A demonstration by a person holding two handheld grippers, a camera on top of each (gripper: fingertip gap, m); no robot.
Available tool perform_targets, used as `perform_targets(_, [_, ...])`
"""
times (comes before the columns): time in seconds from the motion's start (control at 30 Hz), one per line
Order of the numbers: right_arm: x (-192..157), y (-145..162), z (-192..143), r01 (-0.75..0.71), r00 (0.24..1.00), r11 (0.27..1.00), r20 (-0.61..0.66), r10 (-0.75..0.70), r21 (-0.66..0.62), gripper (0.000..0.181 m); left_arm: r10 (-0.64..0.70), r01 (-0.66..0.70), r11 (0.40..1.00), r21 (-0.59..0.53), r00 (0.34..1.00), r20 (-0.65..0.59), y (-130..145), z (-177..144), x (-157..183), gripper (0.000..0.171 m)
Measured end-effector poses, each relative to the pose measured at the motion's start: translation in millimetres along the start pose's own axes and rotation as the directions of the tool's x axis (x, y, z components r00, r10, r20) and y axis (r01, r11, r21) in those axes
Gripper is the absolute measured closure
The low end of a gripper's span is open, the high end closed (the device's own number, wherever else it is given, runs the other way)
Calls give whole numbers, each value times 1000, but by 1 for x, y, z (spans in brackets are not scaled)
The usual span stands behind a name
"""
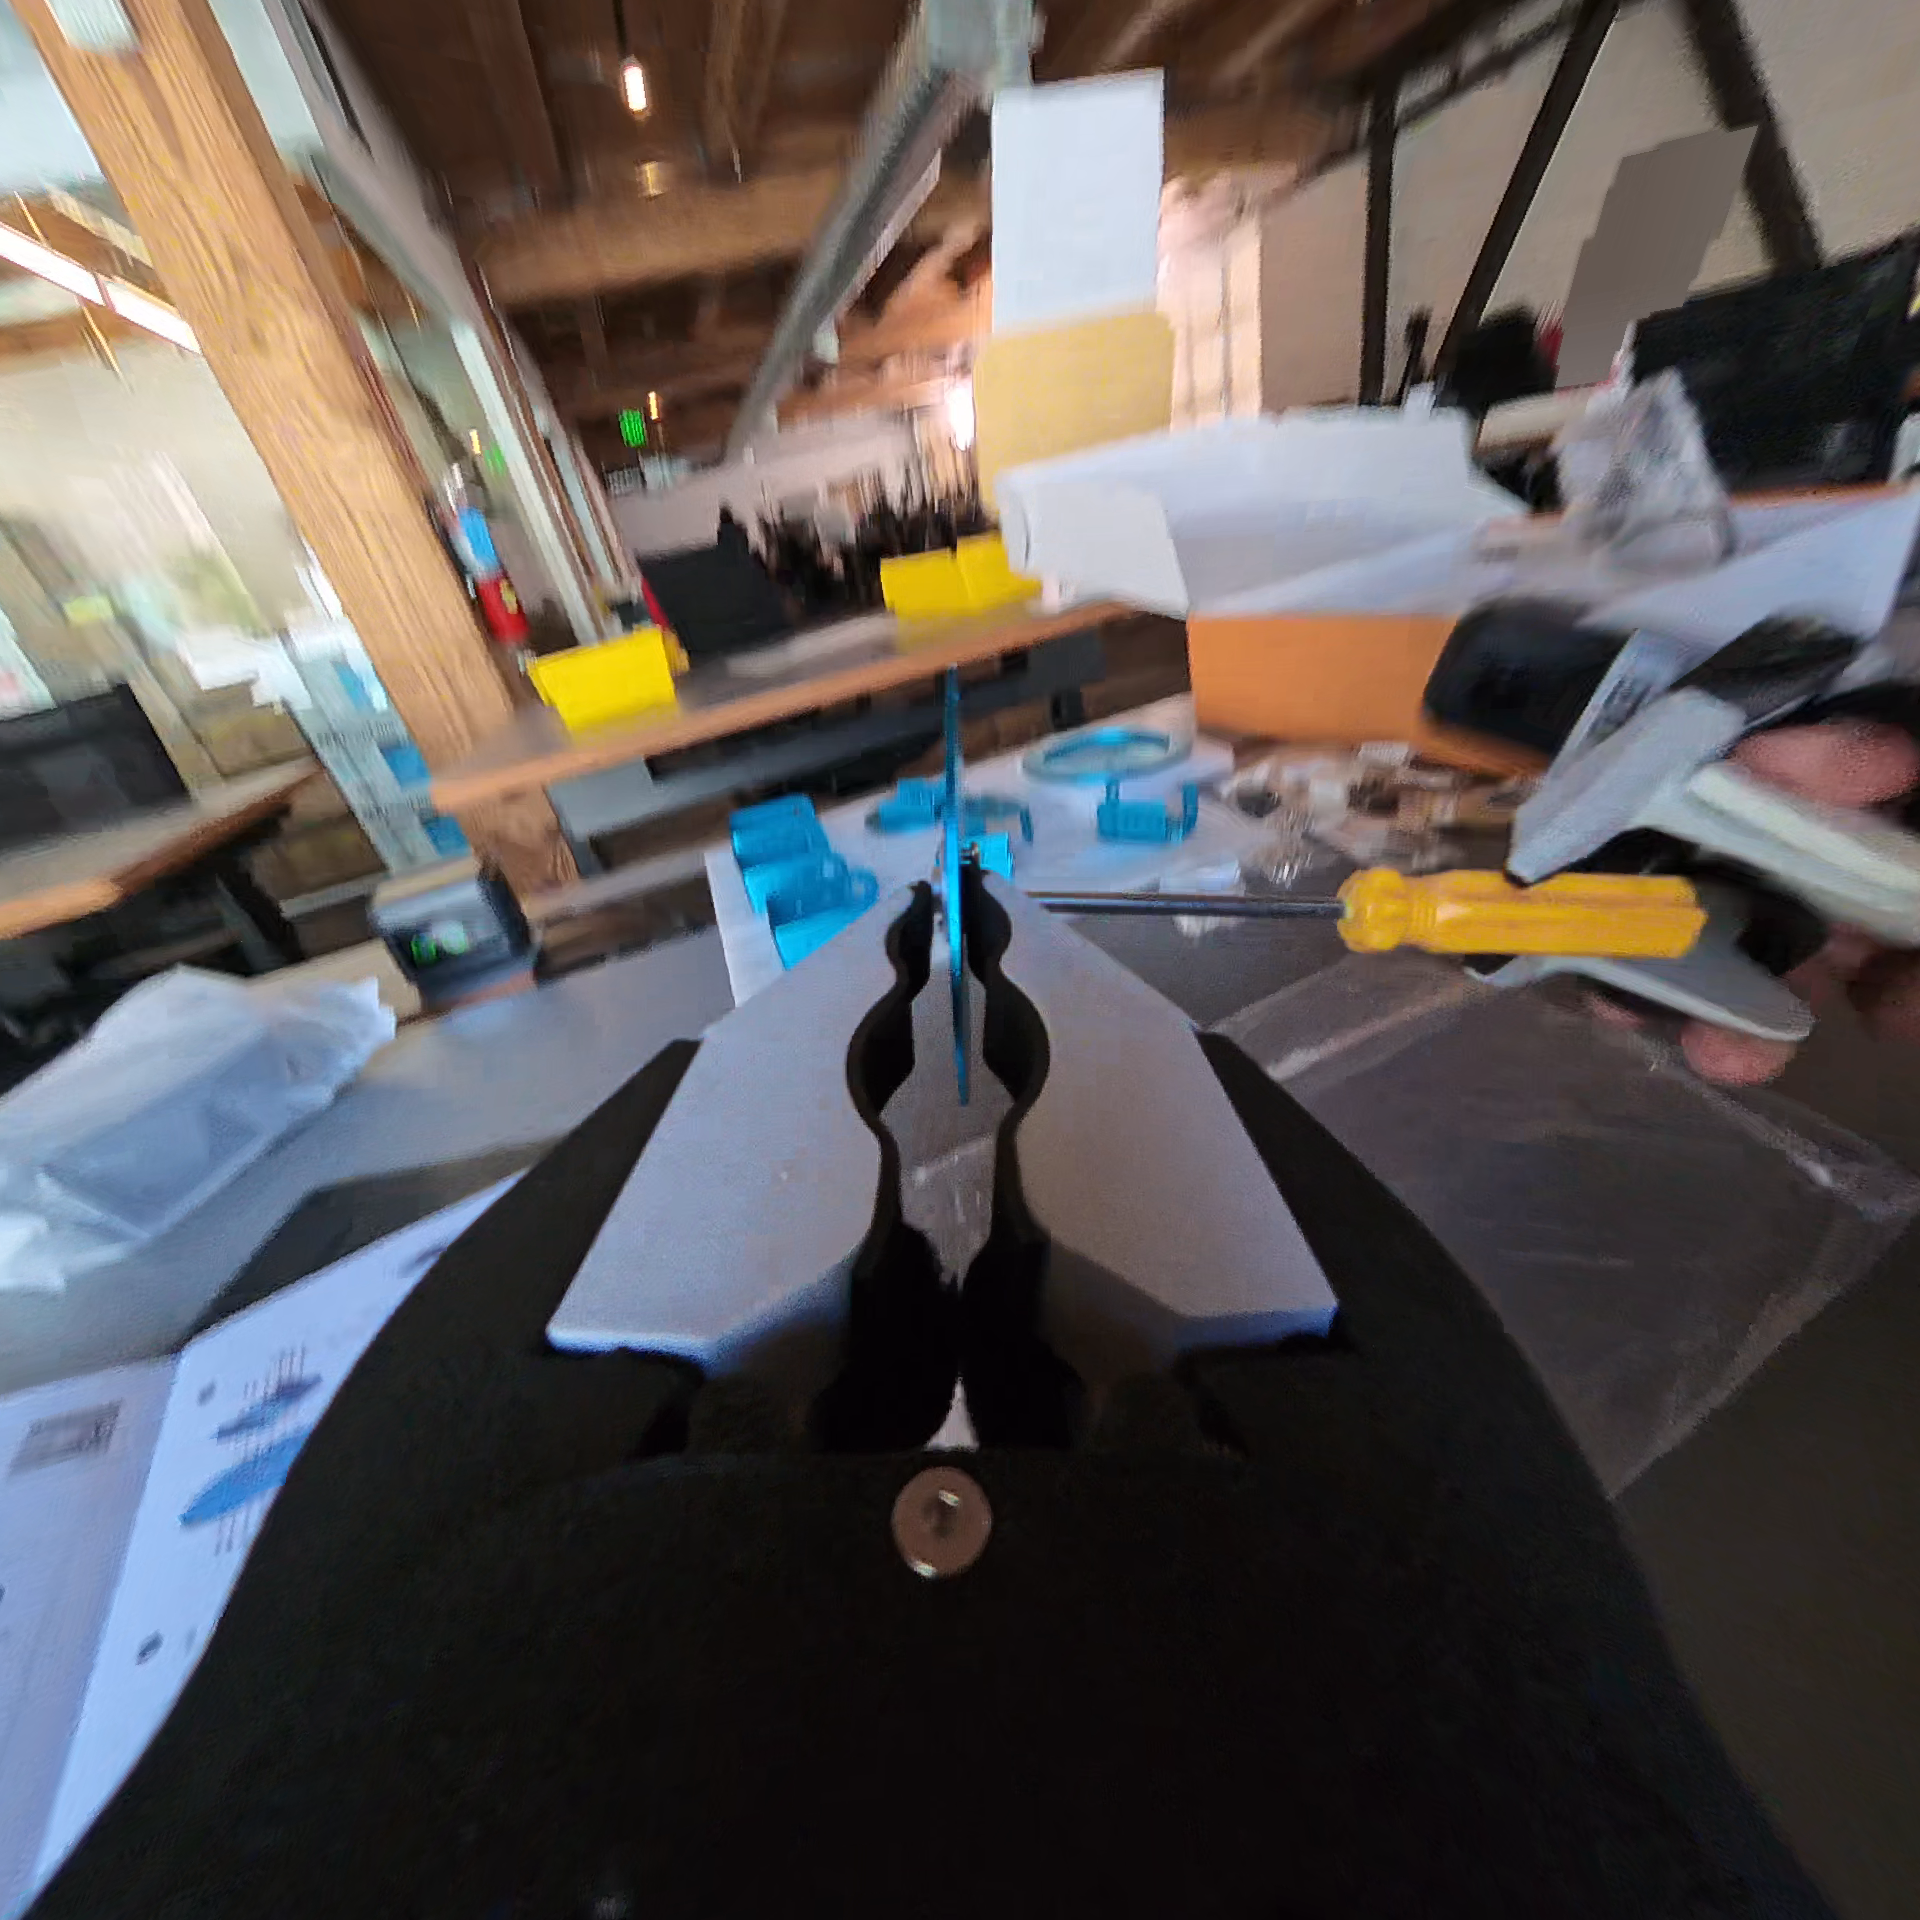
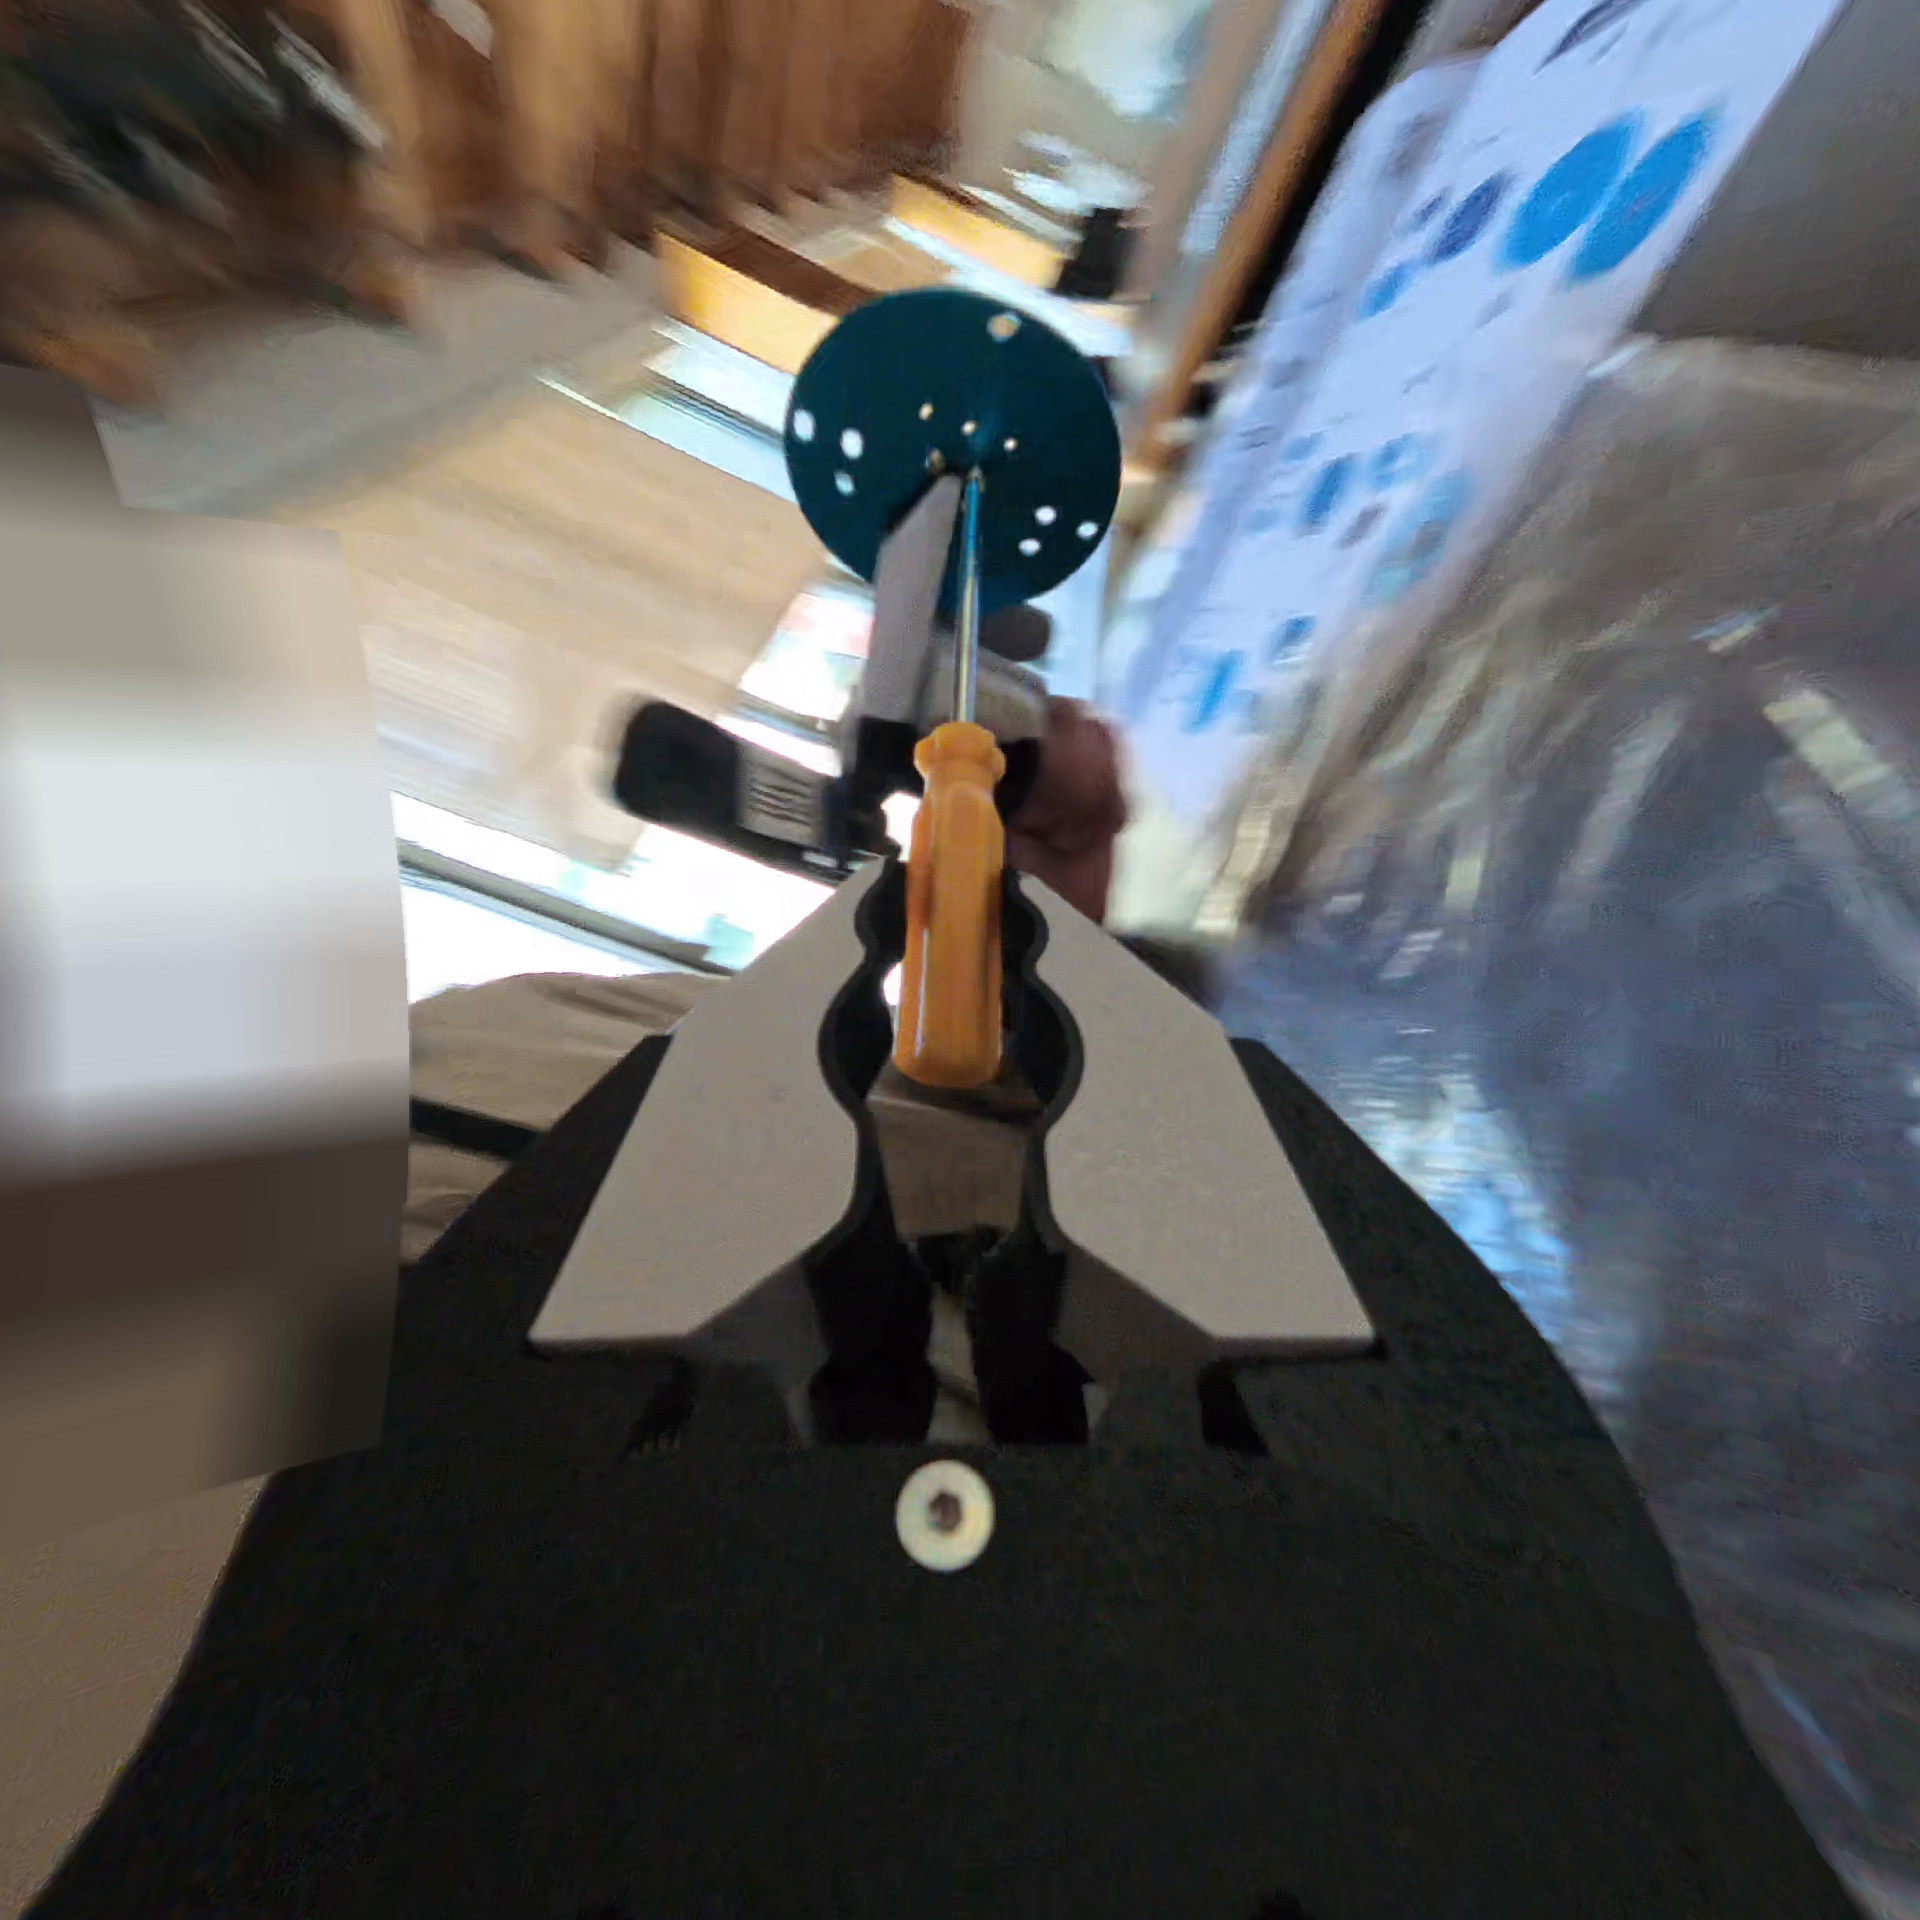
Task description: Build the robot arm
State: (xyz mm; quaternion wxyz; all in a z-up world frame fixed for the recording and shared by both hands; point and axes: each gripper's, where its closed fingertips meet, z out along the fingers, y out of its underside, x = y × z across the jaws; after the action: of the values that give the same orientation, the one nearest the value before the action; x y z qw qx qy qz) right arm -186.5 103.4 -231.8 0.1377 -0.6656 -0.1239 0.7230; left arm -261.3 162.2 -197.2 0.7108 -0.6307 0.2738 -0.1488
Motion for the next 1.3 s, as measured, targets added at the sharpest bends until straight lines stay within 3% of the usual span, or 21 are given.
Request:
perform_targets(0.07, [-9, 0, 1, -174, 967, 985, 186, 171, 1, 165, 14, -14, 996, 87, 1000, -6, -16, -7, 1, 166])
perform_targets(0.17, [-11, 12, 12, -146, 971, 988, 183, 153, -52, 165, 67, -69, 992, 101, 997, 24, -19, -11, -2, 166])
perform_targets(0.37, [3, 13, 11, 41, 999, 996, -20, -43, -75, 165, 46, -48, 999, 13, 995, 90, -3, -8, -20, 167])
perform_targets(0.47, [19, 13, 9, 236, 945, 963, -202, -258, -129, 164, -51, 55, 998, -38, 995, 84, 10, -5, -27, 166])
perform_targets(0.5, [28, 13, 8, 333, 879, 924, -293, -376, -188, 165, -85, 91, 993, -69, 993, 77, 17, -3, -28, 166])
perform_targets(0.57, [40, 6, 3, 539, 633, 774, -446, -632, -332, 164, -147, 158, 978, -140, 985, 87, 33, 1, -32, 166])
perform_targets(0.67, [43, -4, -2, 662, 206, 503, -510, -835, -556, 164, -198, 216, 952, -216, 975, 101, 50, 4, -34, 166])
perform_targets(0.7, [42, -4, -2, 665, 114, 440, -500, -858, -604, 164, -207, 226, 946, -233, 973, 103, 53, 5, -33, 166])
perform_targets(0.77, [45, -6, -3, 644, -4, 375, -493, -870, -666, 164, -217, 235, 938, -255, 971, 99, 58, 6, -31, 166])
perform_targets(0.83, [47, -7, -4, 627, -73, 337, -484, -872, -702, 164, -207, 224, 938, -266, 974, 89, 59, 7, -27, 166])
perform_targets(0.9, [48, -8, -5, 617, -96, 328, -482, -871, -715, 164, -182, 201, 938, -282, 979, 93, 61, 7, -25, 166])
perform_targets(1.3, [43, -11, -7, 631, -68, 357, -508, -859, -689, 164, -131, 141, 934, -327, 990, 51, 65, 12, -9, 166])
